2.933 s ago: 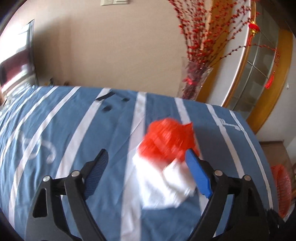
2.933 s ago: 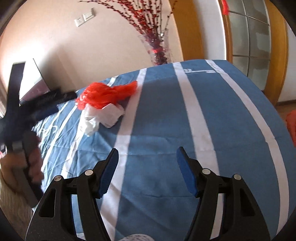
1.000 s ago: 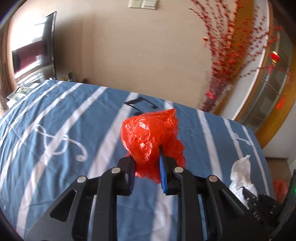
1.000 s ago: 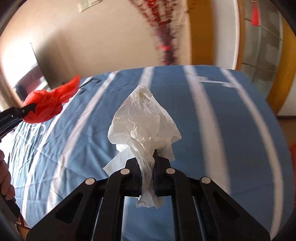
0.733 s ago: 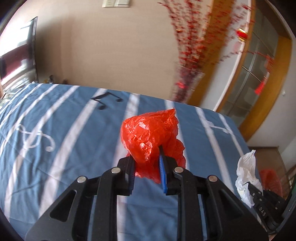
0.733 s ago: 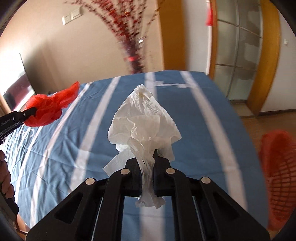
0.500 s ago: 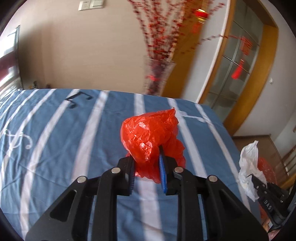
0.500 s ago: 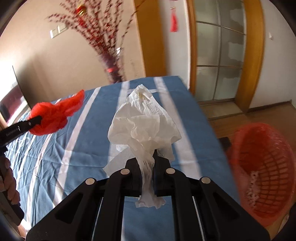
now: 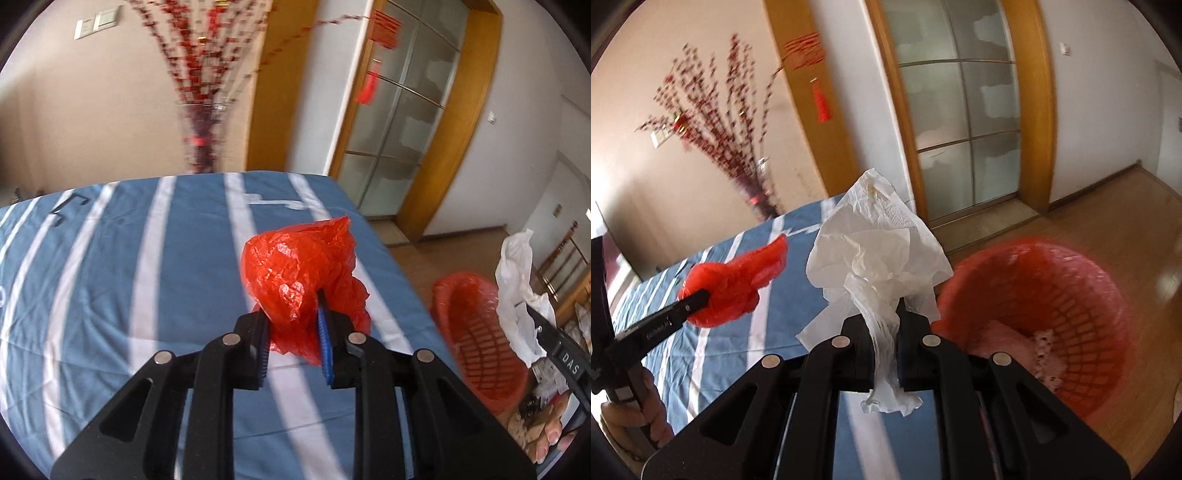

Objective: Collect trash
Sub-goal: 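Carry the red bag and white bag to the basket with both tools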

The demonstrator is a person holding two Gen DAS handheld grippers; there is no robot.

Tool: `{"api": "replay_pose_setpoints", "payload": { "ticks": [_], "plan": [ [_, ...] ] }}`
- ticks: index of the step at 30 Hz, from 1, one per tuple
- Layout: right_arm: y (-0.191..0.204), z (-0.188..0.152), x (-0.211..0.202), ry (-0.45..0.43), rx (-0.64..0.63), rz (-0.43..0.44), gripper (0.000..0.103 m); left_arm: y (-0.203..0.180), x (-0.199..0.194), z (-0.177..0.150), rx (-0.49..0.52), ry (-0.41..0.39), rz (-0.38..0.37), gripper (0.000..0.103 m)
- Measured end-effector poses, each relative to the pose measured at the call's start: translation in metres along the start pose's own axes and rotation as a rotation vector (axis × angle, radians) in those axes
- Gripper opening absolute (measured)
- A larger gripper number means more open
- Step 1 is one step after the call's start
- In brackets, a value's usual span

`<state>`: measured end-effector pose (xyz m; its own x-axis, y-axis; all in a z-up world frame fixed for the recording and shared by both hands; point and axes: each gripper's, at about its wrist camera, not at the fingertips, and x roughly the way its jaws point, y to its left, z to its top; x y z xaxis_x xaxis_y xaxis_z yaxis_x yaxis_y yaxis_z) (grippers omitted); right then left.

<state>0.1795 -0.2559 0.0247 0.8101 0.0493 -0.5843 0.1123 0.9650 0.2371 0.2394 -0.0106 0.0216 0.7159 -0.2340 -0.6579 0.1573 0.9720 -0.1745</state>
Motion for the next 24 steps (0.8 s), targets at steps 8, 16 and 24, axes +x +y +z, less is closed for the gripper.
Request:
{"api": "replay_pose_setpoints", "payload": {
  "ticks": [8,16,24],
  "plan": [
    [-0.055,-0.001,-0.015,-0.032,0.081,-0.068,0.009,-0.073,0.020,-0.004,0.071,0.033,-0.099,0.023],
    [-0.111,-0.010,-0.022,-0.029,0.179,-0.125,0.009,-0.143,0.041,-0.016,0.123,0.084,-0.226,0.023],
    [-0.142,-0.016,-0.029,-0.050,0.254,-0.132,0.009,-0.189,0.054,-0.025,0.151,0.132,-0.315,0.023]
  ]
}}
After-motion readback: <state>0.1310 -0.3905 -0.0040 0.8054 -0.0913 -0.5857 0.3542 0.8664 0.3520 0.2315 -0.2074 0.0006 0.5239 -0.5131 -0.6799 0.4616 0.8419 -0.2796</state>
